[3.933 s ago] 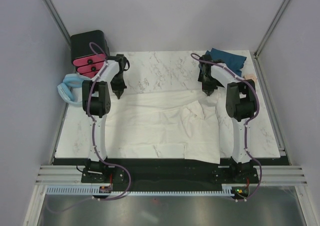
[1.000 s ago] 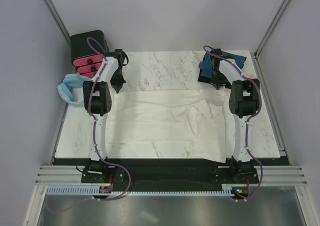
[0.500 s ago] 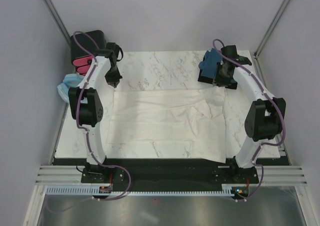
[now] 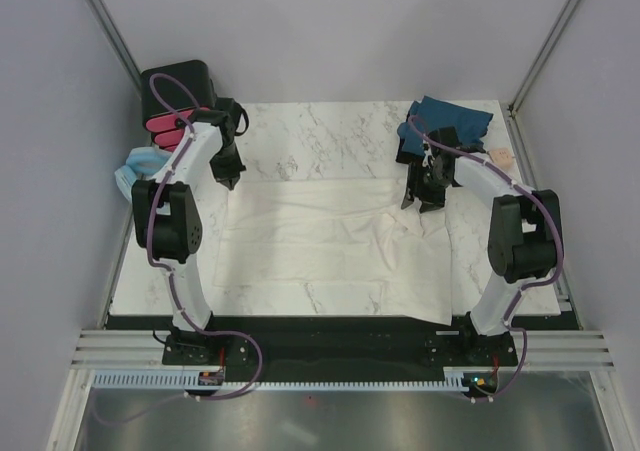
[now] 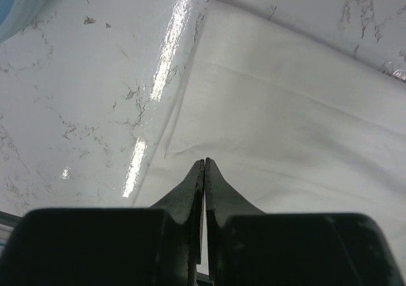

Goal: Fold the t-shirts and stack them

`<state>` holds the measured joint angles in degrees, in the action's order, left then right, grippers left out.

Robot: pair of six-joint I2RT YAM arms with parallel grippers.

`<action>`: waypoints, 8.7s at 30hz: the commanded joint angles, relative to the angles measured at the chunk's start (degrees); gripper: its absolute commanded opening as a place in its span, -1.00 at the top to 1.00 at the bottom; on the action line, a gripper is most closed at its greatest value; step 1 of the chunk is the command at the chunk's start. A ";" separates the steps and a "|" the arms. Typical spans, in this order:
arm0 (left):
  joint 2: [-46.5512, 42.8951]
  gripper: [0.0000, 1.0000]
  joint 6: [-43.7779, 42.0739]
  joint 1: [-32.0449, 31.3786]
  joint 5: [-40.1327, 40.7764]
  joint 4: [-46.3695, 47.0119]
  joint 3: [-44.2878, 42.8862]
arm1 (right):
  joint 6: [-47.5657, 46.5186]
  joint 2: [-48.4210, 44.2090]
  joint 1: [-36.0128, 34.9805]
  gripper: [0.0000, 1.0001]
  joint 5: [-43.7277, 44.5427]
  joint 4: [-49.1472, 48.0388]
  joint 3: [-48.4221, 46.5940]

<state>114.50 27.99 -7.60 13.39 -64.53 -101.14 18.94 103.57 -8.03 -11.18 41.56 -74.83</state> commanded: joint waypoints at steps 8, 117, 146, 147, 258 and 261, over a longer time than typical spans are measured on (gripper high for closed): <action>-4.98 0.87 -0.65 -1.37 1.64 1.52 4.11 | -2.68 1.20 -0.05 0.10 -2.35 -4.38 1.18; 4.93 0.96 -2.06 -5.15 -7.85 -0.68 -0.63 | 0.75 22.64 0.39 0.75 25.15 15.39 -27.22; 22.27 0.96 3.65 -6.29 2.78 -10.28 -25.42 | 0.40 31.28 0.30 0.48 20.07 13.21 -43.48; 20.17 0.96 3.48 -6.29 3.22 -9.22 -24.20 | 0.48 29.43 0.30 0.41 19.62 10.67 -40.69; 35.44 0.96 6.55 -27.74 -23.85 14.35 -34.56 | 4.71 -15.69 -12.36 0.42 19.53 8.71 18.31; 36.41 0.96 6.73 -27.74 -23.06 13.03 -34.82 | 4.27 -11.47 -12.88 0.47 20.85 8.36 18.40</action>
<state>149.01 34.87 -35.31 -10.83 -48.90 -136.00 24.18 88.27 -20.18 6.55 50.15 -56.29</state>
